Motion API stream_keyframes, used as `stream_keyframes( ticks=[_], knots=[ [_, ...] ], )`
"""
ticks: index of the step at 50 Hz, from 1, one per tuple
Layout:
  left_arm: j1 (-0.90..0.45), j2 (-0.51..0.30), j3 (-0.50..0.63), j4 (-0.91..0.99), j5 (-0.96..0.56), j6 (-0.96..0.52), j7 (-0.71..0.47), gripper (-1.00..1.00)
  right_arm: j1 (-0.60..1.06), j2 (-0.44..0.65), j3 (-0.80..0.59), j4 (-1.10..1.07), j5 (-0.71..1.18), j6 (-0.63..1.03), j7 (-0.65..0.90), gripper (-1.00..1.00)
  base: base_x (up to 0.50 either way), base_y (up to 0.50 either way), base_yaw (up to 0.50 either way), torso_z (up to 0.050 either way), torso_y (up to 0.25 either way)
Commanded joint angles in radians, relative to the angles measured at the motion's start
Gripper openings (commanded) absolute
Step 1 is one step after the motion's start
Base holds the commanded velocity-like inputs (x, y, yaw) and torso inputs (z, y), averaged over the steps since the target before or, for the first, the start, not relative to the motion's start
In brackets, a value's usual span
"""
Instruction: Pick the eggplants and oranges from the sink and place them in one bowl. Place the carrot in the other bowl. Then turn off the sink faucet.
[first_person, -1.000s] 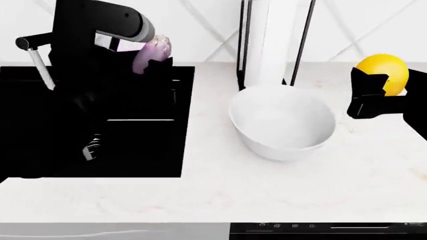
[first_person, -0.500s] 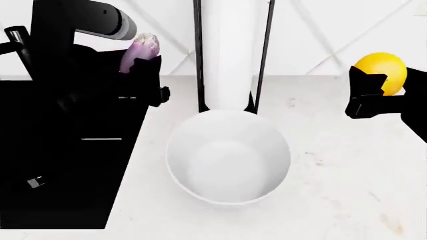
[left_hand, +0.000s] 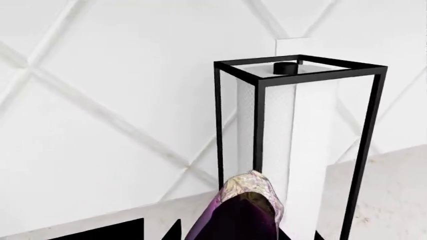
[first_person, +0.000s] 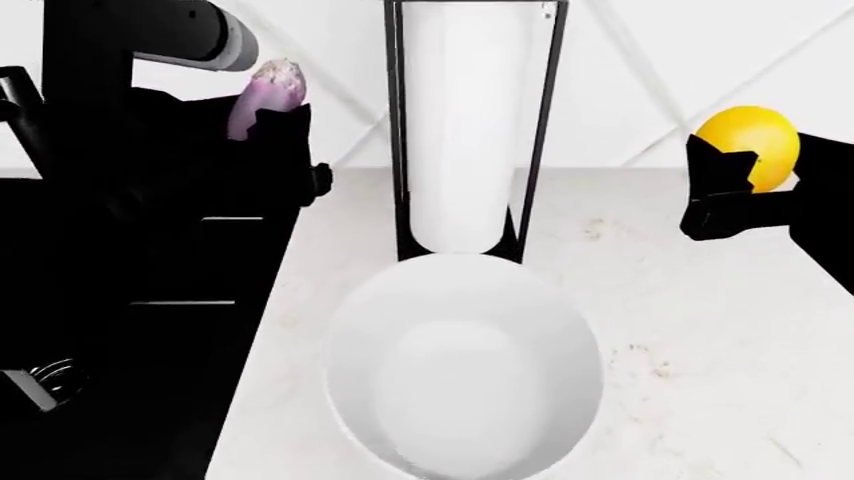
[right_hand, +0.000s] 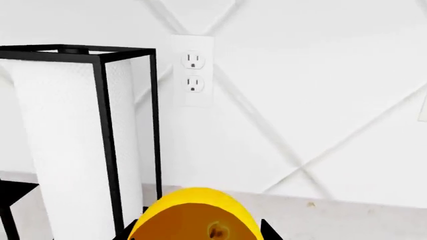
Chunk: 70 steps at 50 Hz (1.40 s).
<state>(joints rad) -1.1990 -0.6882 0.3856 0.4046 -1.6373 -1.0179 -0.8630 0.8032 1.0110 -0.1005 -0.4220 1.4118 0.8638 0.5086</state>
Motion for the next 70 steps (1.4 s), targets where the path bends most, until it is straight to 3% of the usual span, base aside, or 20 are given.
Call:
stream_keyframes(
  ticks=[1, 8, 16, 18, 24, 26, 33, 38, 45, 54, 58, 70],
  knots=[
    [0.006, 0.001, -0.003, 0.000, 0.007, 0.018, -0.011, -1.00, 0.010, 0.007, 0.006, -0.008, -0.013, 0.006, -0.013, -1.00, -0.28, 0.29, 0.00, 0.000, 0.000],
    [0.023, -0.027, -0.017, 0.013, -0.007, 0.019, 0.015, -1.00, -0.023, 0.013, 0.043, -0.020, 0.007, -0.017, 0.015, -1.00, -0.05, 0.06, 0.00, 0.001, 0.000],
    [-0.009, 0.022, 0.011, -0.008, -0.004, 0.013, 0.039, -1.00, -0.032, 0.029, 0.064, -0.031, 0.034, -0.017, 0.038, -1.00, 0.00, 0.00, 0.00, 0.000, 0.000],
    [-0.024, 0.028, 0.003, 0.003, -0.054, 0.012, 0.053, -1.00, -0.035, 0.030, 0.066, -0.033, 0.037, -0.016, 0.042, -1.00, 0.00, 0.00, 0.00, 0.000, 0.000],
    [-0.112, -0.039, -0.022, 0.074, -0.505, 0.035, -0.017, -1.00, -0.033, 0.026, 0.056, -0.029, 0.042, -0.009, 0.039, -1.00, 0.00, 0.00, 0.00, 0.000, 0.002],
    [-0.182, -0.052, -0.015, 0.082, -0.586, 0.037, -0.042, -1.00, -0.012, 0.024, 0.047, -0.024, 0.043, -0.001, 0.038, -1.00, 0.00, 0.00, 0.00, 0.000, 0.000],
    [-0.281, -0.069, 0.060, 0.024, -0.743, 0.028, -0.085, -1.00, -0.050, 0.027, 0.062, -0.030, 0.034, -0.019, 0.029, -1.00, 0.00, 0.00, 0.00, 0.000, 0.000],
    [-0.373, -0.028, 0.165, 0.019, -0.871, 0.005, -0.121, -1.00, -0.042, 0.037, 0.067, -0.035, 0.054, -0.011, 0.039, -1.00, 0.00, 0.00, 0.00, 0.000, 0.000],
    [-0.454, 0.110, 0.336, -0.064, -0.876, -0.093, -0.135, -1.00, -0.077, 0.047, 0.084, -0.043, 0.060, -0.020, 0.041, -1.00, 0.00, 0.00, 0.00, 0.000, 0.000],
    [-0.521, 0.246, 0.397, -0.277, -0.776, -0.202, -0.044, -1.00, -0.068, 0.026, 0.062, -0.029, 0.034, -0.022, 0.022, -1.00, 0.00, 0.00, 0.00, 0.001, 0.001],
    [-0.542, 0.275, 0.409, -0.351, -0.732, -0.213, -0.029, -1.00, -0.107, 0.025, 0.070, -0.033, 0.027, -0.035, 0.014, -1.00, 0.00, 0.00, 0.00, 0.000, 0.000],
    [-0.515, 0.265, 0.510, -0.383, -0.740, -0.239, -0.060, -1.00, -0.106, 0.020, 0.062, -0.024, 0.014, -0.038, 0.005, -1.00, 0.00, 0.00, 0.00, 0.000, 0.000]
  ],
)
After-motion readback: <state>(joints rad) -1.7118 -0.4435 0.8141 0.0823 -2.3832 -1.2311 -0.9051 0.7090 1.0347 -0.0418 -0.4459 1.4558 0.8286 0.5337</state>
